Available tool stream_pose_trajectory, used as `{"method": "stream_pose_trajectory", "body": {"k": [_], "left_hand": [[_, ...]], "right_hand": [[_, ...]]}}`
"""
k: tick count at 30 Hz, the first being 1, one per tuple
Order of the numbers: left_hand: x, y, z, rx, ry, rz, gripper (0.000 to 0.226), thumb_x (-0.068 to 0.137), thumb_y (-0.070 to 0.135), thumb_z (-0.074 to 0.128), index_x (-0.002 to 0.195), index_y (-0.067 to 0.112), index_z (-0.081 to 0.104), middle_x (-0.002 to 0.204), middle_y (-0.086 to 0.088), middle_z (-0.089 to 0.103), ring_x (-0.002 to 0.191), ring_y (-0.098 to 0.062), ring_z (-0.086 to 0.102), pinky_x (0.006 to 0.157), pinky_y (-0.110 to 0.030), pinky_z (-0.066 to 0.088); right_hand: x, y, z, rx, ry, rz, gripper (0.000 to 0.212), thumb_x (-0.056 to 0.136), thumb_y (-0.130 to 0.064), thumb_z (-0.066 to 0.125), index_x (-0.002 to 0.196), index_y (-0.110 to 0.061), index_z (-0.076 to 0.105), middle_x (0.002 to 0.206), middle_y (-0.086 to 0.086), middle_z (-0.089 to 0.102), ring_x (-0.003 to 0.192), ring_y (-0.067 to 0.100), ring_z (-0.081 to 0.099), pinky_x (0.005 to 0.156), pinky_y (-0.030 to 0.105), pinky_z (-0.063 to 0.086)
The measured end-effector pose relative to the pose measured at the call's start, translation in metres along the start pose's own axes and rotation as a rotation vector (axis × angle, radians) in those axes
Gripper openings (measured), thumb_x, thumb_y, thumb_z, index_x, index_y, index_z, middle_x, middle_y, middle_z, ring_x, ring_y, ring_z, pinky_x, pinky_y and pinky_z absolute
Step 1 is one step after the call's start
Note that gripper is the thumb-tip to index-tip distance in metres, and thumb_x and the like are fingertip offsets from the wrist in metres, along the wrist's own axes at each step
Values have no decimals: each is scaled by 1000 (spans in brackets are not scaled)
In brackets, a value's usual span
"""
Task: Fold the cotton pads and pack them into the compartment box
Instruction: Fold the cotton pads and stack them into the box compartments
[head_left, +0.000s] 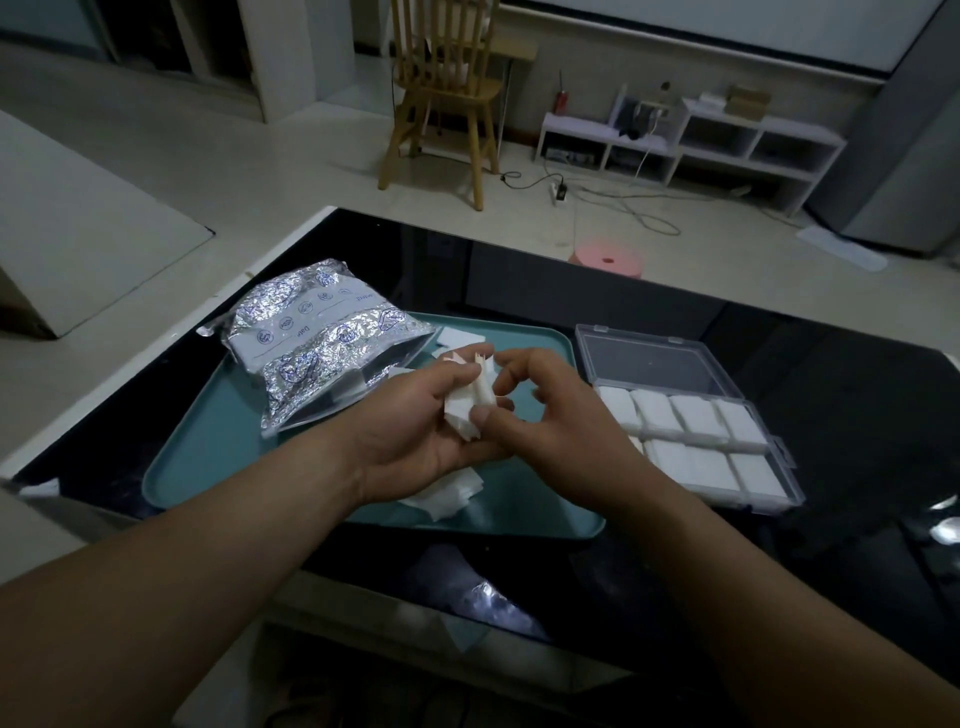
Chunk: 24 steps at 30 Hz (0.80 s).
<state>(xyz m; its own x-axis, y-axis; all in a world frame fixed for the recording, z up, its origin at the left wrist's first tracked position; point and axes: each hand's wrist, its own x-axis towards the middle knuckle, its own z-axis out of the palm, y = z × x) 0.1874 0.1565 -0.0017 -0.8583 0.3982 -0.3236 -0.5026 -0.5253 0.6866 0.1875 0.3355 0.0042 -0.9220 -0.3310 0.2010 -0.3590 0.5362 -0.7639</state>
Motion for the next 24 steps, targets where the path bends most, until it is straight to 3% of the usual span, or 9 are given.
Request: {"method": "stream_pose_trajectory", "body": {"k": [2, 5, 8, 10, 14, 19, 22, 24], "left_hand": [[1, -1, 0, 61, 21, 18, 35, 108, 19, 46, 140, 21, 57, 117, -19, 65, 104, -29, 68, 81, -45, 63], [-3, -1, 1, 115, -19, -7, 36, 107, 15, 48, 142, 15, 53, 109, -21, 68, 98, -29, 71, 81, -45, 63], [-8, 0, 4, 172, -102, -62, 34, 107, 17, 43, 136, 12, 61, 115, -23, 68, 101, -28, 67, 101, -52, 56], [-8, 0, 5, 172, -94, -78, 38, 106, 13, 35, 131, 10, 64, 119, -23, 70, 106, -29, 67, 105, -54, 52], [-7, -2, 7, 179, -14, -62, 36, 99, 0, 34, 121, -4, 62, 110, -22, 74, 100, -32, 72, 93, -50, 59], [-6, -6, 13, 294, 21, 23, 47, 94, -8, 36, 126, 12, 65, 103, -16, 71, 91, -27, 68, 89, -43, 62], [-4, -4, 12, 204, 77, 27, 46, 97, 3, 49, 134, 29, 59, 82, -6, 55, 67, -18, 54, 66, -33, 56], [-4, 1, 11, 89, 64, 6, 44, 96, 25, 65, 139, 29, 58, 83, -6, 50, 65, -18, 49, 57, -29, 50]], "right_hand": [[-1, -3, 0, 14, -41, -4, 31, 86, -37, 81, 100, -29, 54, 135, -16, 56, 122, -7, 51, 92, 9, 45], [-1, -6, -2, -47, -58, -14, 37, 83, -38, 83, 99, -30, 51, 145, -19, 53, 131, -3, 49, 101, 19, 43], [0, -7, -3, -2, -75, 14, 32, 85, -27, 79, 98, -25, 50, 122, -12, 66, 107, 7, 63, 90, 23, 50], [0, -8, -3, 22, -77, 25, 24, 87, -17, 71, 96, -21, 50, 110, -9, 69, 97, 16, 65, 86, 30, 52], [0, -6, -1, 61, -33, 14, 13, 89, -10, 64, 91, -15, 53, 105, -9, 69, 95, 11, 65, 81, 31, 54], [2, -5, 1, 67, 98, 22, 17, 90, -10, 62, 86, -18, 47, 98, -8, 70, 83, 9, 63, 66, 27, 50], [4, -8, -4, 56, 181, 40, 15, 91, -12, 61, 86, -17, 47, 91, -6, 68, 72, 7, 57, 62, 29, 44], [3, -9, -4, 76, 208, 49, 16, 93, -14, 61, 86, -17, 47, 91, -4, 67, 69, 6, 54, 60, 25, 41]]}}
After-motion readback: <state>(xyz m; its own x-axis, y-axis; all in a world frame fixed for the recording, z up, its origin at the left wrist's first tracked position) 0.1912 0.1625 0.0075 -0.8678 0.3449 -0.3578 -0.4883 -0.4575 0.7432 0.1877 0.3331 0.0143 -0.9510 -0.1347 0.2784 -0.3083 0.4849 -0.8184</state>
